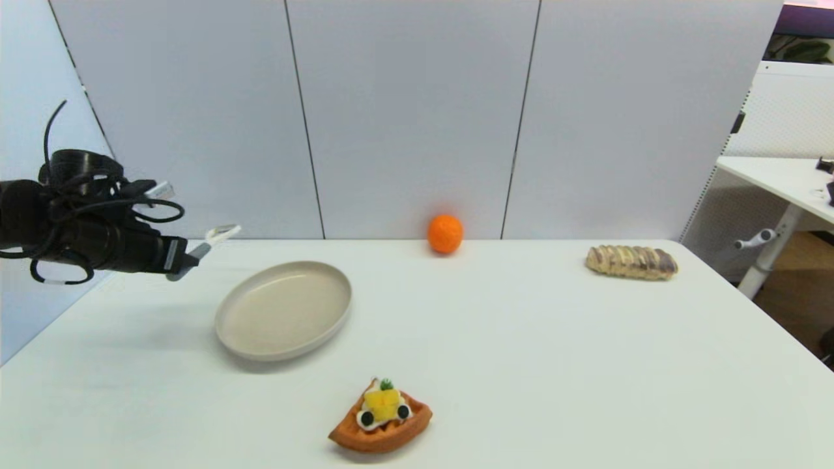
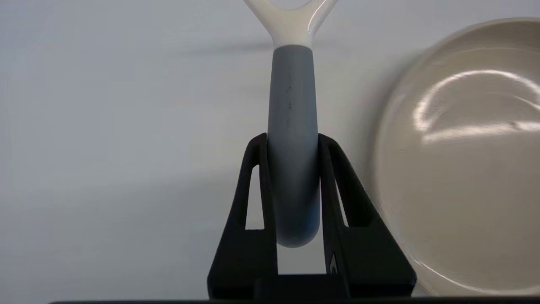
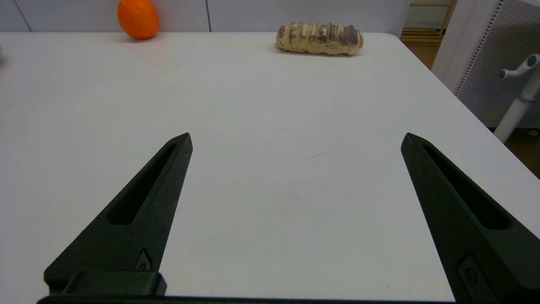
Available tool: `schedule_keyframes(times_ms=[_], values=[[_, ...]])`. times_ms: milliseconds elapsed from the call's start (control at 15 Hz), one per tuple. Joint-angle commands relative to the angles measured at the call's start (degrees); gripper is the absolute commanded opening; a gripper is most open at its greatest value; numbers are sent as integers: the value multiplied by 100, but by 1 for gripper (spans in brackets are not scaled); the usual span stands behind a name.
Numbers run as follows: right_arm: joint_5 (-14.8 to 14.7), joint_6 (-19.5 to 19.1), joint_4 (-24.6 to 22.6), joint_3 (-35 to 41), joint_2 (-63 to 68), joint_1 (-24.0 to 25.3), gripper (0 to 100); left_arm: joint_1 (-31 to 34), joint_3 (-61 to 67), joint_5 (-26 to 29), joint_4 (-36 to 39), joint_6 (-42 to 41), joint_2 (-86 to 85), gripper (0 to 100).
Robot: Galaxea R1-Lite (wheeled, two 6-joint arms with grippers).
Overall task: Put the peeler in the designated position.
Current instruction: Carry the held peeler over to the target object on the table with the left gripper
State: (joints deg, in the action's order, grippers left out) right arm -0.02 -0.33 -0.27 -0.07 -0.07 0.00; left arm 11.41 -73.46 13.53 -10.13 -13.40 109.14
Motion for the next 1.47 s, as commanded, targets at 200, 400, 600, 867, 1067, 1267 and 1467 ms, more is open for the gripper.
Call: schedule_keyframes(times_ms=[200, 400, 600, 867, 1067, 1267, 1467], values=[[2, -2, 0, 7, 7, 0, 100, 142, 895, -70, 486, 232, 72, 0], [2, -2, 0, -1, 7, 0, 100, 116, 1018, -70, 486, 224, 98, 0], [2, -2, -8, -1, 7, 0, 100, 98, 1115, -70, 486, 224, 134, 0], [2, -2, 0, -1, 7, 0, 100, 72, 1185, -70, 477, 215, 151, 0], [2, -2, 0, -1, 7, 0, 100, 54, 1185, -70, 477, 215, 160, 0], [2, -2, 0, -1, 7, 0, 100, 54, 1273, -70, 468, 197, 178, 0], [2, -2, 0, -1, 7, 0, 100, 45, 1238, -70, 477, 180, 169, 100]])
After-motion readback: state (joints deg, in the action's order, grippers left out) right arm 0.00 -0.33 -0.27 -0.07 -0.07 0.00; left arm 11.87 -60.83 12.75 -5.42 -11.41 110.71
